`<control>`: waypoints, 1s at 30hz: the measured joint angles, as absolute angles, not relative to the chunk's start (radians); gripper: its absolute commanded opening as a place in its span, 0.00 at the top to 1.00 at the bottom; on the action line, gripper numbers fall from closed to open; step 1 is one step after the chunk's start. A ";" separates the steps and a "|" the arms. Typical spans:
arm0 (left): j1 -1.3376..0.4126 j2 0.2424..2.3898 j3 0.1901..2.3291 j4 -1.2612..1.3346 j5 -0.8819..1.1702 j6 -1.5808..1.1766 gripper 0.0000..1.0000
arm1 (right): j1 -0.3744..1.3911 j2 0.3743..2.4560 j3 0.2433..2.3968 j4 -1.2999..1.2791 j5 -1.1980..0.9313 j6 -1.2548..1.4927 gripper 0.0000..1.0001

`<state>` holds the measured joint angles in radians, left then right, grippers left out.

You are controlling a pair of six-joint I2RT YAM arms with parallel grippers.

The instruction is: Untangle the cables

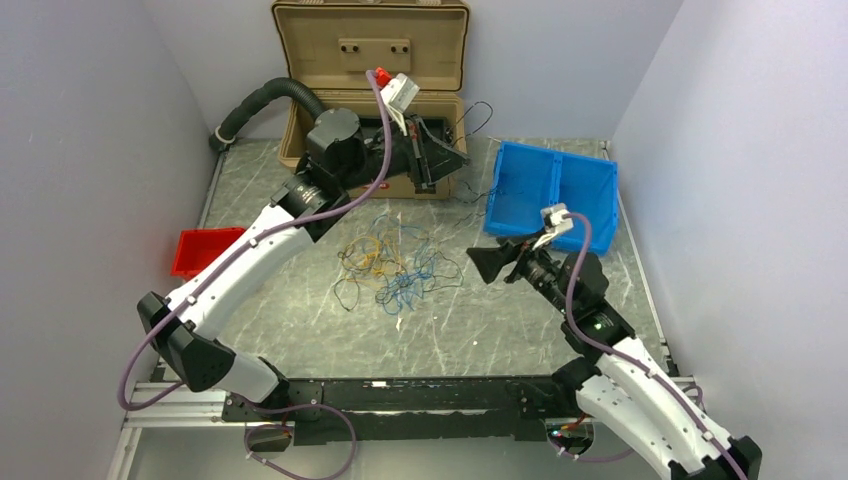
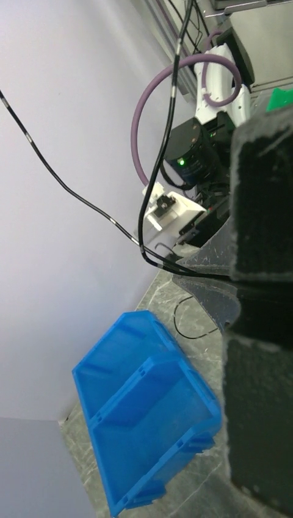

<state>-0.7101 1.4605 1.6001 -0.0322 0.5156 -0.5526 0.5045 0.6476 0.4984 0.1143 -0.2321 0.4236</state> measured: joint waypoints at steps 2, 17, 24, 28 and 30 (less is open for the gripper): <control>-0.710 1.471 1.605 -0.028 0.508 -0.553 1.00 | 0.506 0.609 0.508 0.056 -0.115 0.435 0.08; -0.712 1.956 1.785 0.204 0.473 -0.640 1.00 | 0.505 0.598 0.777 -0.598 0.792 0.780 0.10; -0.714 2.263 2.107 0.285 0.429 -0.674 1.00 | 0.505 0.477 0.777 -0.644 0.889 0.816 0.10; -0.716 2.400 2.226 0.294 0.375 -0.672 1.00 | 0.505 0.452 0.777 -0.645 0.920 0.815 0.10; -0.717 2.441 2.230 0.289 0.340 -0.666 1.00 | 0.505 0.452 0.778 -0.651 0.931 0.815 0.10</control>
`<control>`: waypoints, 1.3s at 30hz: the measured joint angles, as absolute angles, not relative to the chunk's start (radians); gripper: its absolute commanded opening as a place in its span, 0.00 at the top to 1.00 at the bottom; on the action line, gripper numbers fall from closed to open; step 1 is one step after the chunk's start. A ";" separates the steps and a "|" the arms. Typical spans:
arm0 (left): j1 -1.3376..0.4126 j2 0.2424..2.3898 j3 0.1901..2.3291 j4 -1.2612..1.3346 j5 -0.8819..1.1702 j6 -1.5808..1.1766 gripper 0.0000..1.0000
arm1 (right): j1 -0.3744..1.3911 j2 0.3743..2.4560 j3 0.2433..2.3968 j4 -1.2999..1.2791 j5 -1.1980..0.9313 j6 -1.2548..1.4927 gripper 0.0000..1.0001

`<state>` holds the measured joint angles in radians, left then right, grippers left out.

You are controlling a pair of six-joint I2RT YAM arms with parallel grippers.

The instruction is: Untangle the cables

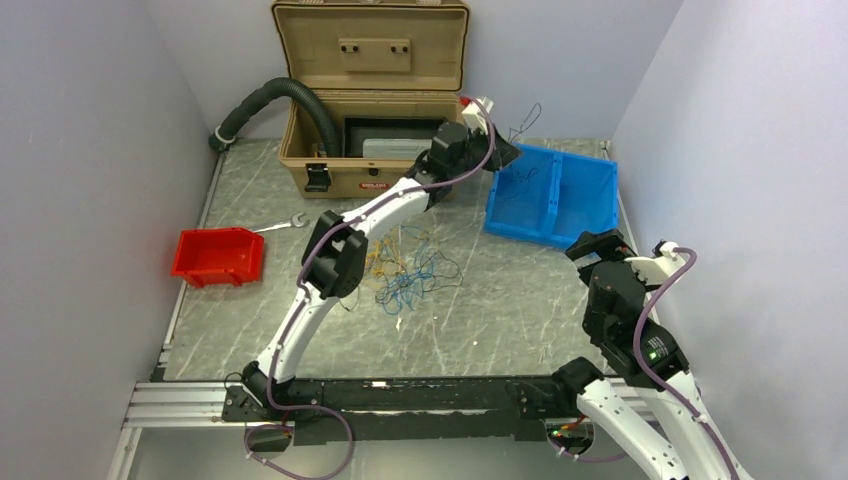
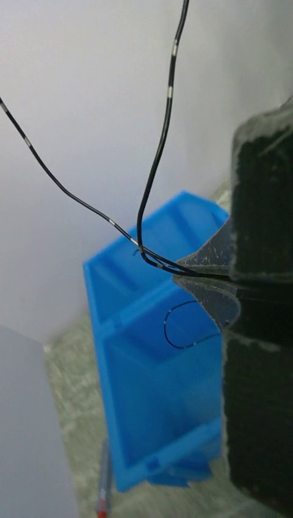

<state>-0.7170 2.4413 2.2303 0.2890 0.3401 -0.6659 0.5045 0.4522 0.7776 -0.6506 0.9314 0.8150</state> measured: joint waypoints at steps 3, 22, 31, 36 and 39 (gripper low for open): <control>-0.721 2.486 2.229 0.265 0.291 -0.640 1.00 | 0.505 0.443 0.778 -0.649 0.939 0.806 0.10; -0.780 2.469 2.152 0.159 0.182 -0.525 0.24 | 0.505 0.531 0.789 -0.599 0.894 0.728 0.07; -0.760 2.131 1.844 0.100 0.222 -0.484 0.04 | 0.367 0.852 0.932 -0.591 0.588 0.661 0.07; -0.744 1.807 1.562 0.100 0.263 -0.473 0.04 | 0.111 0.976 0.965 -0.553 0.339 0.646 0.13; -0.744 1.607 1.339 0.131 0.284 -0.477 0.05 | -0.065 1.106 1.013 -0.484 0.192 0.656 0.17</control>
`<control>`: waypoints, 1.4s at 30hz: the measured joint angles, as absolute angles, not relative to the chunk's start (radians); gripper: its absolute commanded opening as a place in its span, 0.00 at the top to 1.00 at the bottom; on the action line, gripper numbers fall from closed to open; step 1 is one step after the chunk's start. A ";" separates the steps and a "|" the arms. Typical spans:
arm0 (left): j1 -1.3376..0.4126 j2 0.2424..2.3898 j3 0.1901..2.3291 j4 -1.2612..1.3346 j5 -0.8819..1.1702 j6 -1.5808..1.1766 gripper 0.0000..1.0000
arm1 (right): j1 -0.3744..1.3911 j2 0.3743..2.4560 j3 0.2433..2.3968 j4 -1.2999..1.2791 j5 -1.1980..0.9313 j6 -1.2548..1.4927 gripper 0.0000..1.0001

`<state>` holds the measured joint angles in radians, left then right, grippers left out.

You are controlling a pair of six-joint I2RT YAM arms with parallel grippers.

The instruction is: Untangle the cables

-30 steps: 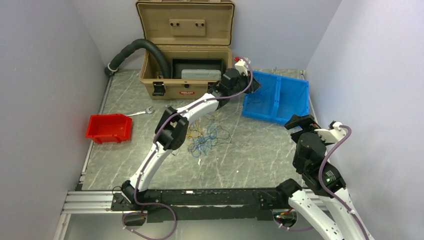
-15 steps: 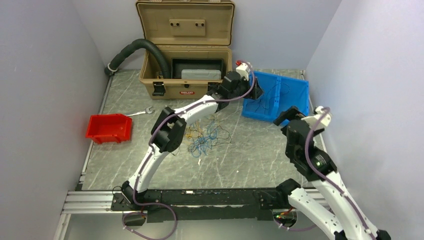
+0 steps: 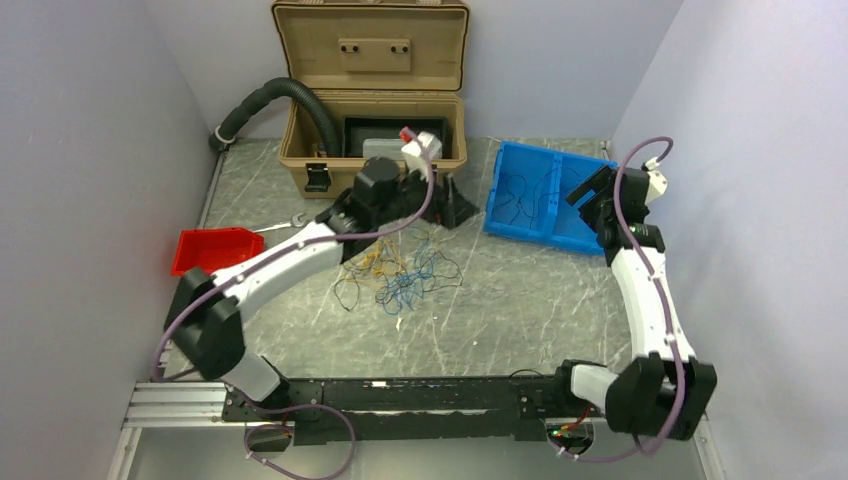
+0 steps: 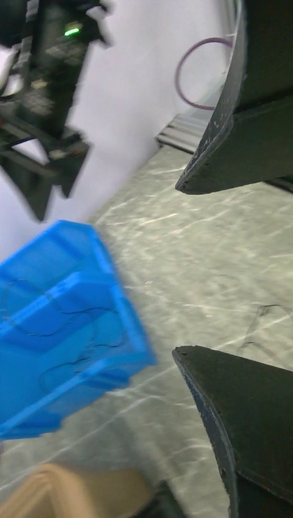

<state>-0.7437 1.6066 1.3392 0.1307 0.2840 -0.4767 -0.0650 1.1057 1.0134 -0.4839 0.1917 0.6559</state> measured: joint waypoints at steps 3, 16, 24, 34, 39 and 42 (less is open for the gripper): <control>-0.744 1.483 1.166 0.137 0.301 -0.487 0.06 | -0.162 1.210 1.018 -0.405 0.094 0.679 0.20; -0.773 1.121 0.665 0.106 0.319 -0.517 0.08 | -0.276 1.461 0.947 0.067 -0.087 0.725 0.43; -0.776 0.981 0.579 0.123 0.296 -0.517 0.09 | -0.279 1.630 1.014 0.152 -0.115 0.718 0.46; -0.776 0.939 0.558 0.110 0.253 -0.517 0.09 | -0.279 1.731 1.086 0.238 -0.150 0.699 0.67; -0.776 0.940 0.558 0.107 0.242 -0.517 0.10 | -0.279 1.774 1.104 0.241 -0.168 0.684 1.00; -0.776 0.940 0.558 0.107 0.238 -0.517 0.10 | -0.271 1.784 1.136 0.232 -0.169 0.670 1.00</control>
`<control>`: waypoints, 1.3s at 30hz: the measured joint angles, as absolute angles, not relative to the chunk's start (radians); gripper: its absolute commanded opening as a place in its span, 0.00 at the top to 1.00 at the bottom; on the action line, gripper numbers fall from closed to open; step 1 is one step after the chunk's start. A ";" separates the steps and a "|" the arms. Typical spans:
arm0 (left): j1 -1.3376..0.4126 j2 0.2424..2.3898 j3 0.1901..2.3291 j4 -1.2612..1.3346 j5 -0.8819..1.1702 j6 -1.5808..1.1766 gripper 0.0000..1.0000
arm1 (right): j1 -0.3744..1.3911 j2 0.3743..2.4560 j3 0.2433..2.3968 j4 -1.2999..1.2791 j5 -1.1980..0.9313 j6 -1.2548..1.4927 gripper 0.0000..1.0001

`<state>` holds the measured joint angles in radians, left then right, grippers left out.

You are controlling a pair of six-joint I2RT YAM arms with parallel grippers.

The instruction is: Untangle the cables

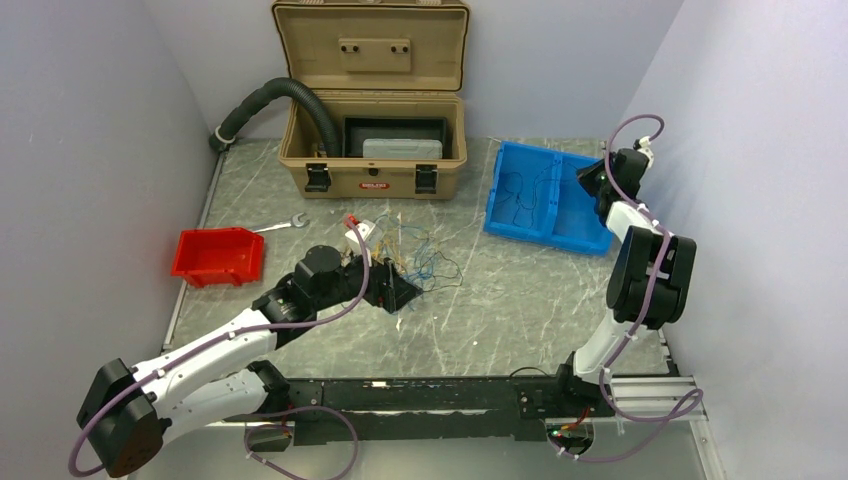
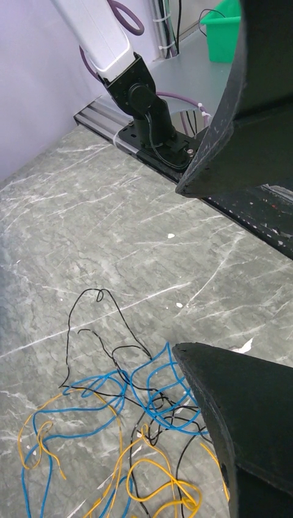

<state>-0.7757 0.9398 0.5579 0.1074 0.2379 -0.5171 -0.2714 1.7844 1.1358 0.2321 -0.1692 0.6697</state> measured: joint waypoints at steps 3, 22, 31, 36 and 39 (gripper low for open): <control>-0.776 0.940 0.558 0.108 0.238 -0.517 0.10 | -0.255 1.784 1.166 0.229 -0.160 0.643 1.00; -0.776 0.955 0.559 0.092 0.238 -0.516 0.09 | 0.080 2.020 1.552 -0.078 0.101 0.436 1.00; -0.776 1.026 0.620 -0.052 0.181 -0.516 0.03 | 0.087 2.112 1.575 -0.245 0.181 0.432 0.79; -0.767 1.076 0.657 -0.130 0.133 -0.523 0.01 | 0.087 2.033 1.559 -0.255 0.178 0.415 0.51; -0.741 1.076 0.657 -0.141 0.134 -0.542 0.00 | 0.088 1.930 1.517 -0.264 0.167 0.411 0.31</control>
